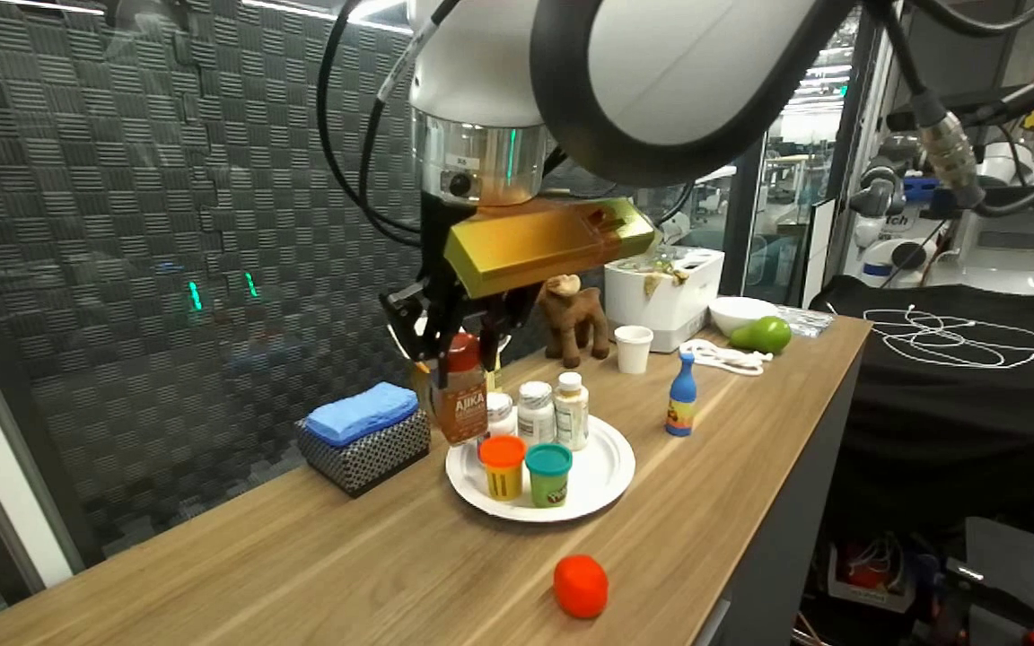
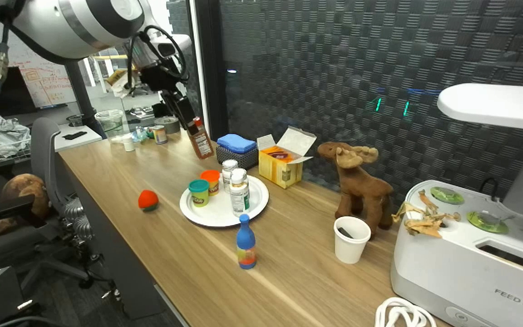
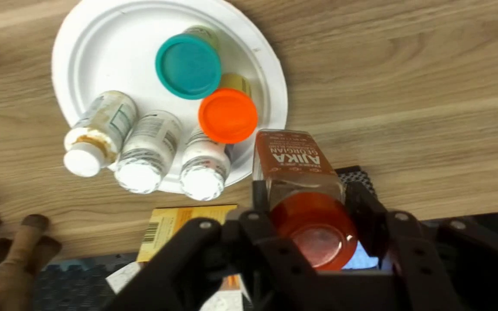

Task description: Put the bottles and orange plushie on the white plate one at a time

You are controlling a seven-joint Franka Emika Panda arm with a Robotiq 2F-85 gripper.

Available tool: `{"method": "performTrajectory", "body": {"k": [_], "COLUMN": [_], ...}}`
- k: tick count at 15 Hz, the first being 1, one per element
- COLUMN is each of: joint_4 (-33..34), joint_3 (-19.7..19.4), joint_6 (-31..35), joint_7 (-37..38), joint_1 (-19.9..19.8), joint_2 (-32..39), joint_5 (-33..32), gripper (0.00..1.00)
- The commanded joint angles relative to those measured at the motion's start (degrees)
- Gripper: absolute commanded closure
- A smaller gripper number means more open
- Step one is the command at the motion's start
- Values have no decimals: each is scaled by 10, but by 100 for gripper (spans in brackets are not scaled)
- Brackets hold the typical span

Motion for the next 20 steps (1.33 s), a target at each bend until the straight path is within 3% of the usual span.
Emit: {"method": "performTrajectory", "body": {"k": [1, 4, 14, 20], "joint_4": [-34, -47, -65, -70], "joint_3": [-11, -1, 19, 27], "joint_6": [-10, -28, -71, -76], "joint_7": [156, 242, 371, 357], "joint_1": [2, -7, -13, -19], "joint_2": [-39, -46, -46, -35], "joint_5": [-110, -149, -194, -184], "gripper": [76, 76, 76, 76]}}
